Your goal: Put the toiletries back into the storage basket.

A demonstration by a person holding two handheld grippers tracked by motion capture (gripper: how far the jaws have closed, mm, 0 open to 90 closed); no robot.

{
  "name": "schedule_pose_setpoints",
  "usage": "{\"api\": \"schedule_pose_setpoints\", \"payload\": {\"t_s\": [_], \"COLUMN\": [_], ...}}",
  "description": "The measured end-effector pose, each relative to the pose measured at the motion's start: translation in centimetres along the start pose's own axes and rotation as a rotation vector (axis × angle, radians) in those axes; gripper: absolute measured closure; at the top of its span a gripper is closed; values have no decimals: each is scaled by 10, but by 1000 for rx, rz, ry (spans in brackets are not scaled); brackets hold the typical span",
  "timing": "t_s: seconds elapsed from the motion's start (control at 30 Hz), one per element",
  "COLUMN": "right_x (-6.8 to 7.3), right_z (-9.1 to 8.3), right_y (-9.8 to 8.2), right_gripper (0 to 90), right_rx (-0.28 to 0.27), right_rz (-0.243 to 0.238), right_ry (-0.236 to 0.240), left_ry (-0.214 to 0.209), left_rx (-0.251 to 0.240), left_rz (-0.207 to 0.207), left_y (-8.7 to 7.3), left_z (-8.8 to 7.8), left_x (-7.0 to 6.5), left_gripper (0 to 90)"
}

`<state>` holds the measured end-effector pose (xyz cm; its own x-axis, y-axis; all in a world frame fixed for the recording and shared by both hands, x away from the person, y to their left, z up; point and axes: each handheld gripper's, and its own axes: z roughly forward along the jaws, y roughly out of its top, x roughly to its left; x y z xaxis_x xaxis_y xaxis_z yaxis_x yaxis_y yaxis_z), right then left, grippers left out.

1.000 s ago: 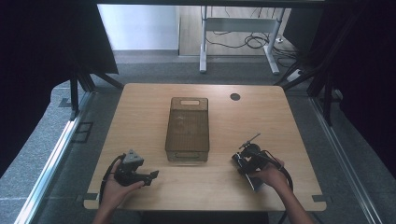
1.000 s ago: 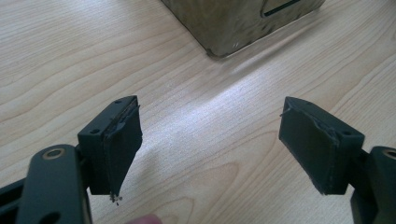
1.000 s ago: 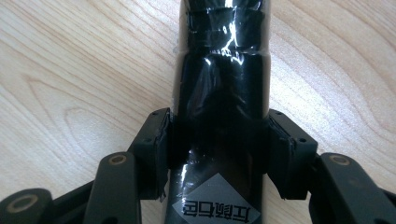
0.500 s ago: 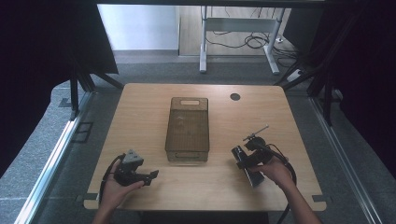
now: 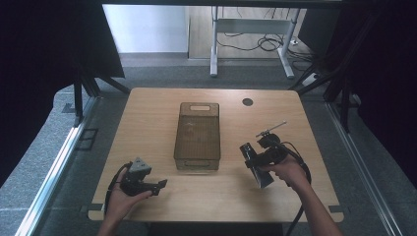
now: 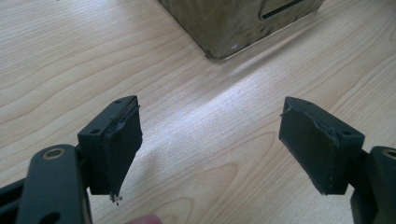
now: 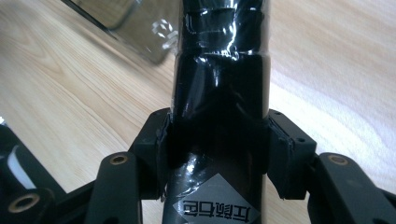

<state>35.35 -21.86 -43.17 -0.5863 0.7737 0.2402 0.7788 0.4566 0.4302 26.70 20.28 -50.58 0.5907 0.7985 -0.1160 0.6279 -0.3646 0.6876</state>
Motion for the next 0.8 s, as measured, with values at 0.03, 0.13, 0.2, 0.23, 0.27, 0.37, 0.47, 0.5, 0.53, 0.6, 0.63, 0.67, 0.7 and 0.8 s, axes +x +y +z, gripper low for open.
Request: {"api": "schedule_pose_setpoints", "payload": {"t_s": [0.03, 0.13, 0.2, 0.23, 0.27, 0.37, 0.47, 0.5, 0.53, 0.6, 0.63, 0.67, 0.7, 0.8], "right_x": [1, 6, 7, 8, 9, 11, 13, 13, 13, 14, 15, 15, 16, 18], "right_z": [-1, -4, -4, -5, -5, -5, -5, -5, -5, -5, -5, -6, -6, -7], "right_y": [2, 11, 12, 14, 16, 20, 25, 25, 26, 29, 31, 32, 33, 37], "right_gripper": [471, 471, 471, 470, 470, 470, 470, 470, 470, 471, 471, 471, 470, 470], "right_rx": [-2, -20, -22, -26, -27, -35, -48, -48, -48, -51, -52, -52, -54, -57], "right_rz": [4, -4, -5, -7, -9, -10, 0, 0, 2, 1, 0, -1, -1, -5], "right_ry": [12, 31, 36, 37, 40, 47, 68, 68, 70, 74, 77, 81, 83, 89], "left_ry": [0, 1, 1, 1, 1, 0, 0, 1, -1, -2, -2, -2, -1, -2], "left_rx": [1, -1, -2, -3, -4, -5, -3, -3, -2, -3, -4, -4, -5, -5], "left_rz": [0, -1, -1, -2, -3, -3, -3, -2, 1, -1, 0, -1, -2, -2], "left_y": [0, 0, 0, 0, 0, 0, 0, 0, 0, 0, 0, 0, 0, 0], "left_z": [0, 0, 0, -1, -1, -1, -1, 0, 0, -1, -1, -1, -1, -1], "left_x": [0, 0, 0, 0, 0, 1, 0, 0, 0, 0, 0, 0, 0, 0], "left_gripper": [215, 214, 214, 214, 214, 215, 214, 214, 214, 215, 214, 214, 214, 214]}}
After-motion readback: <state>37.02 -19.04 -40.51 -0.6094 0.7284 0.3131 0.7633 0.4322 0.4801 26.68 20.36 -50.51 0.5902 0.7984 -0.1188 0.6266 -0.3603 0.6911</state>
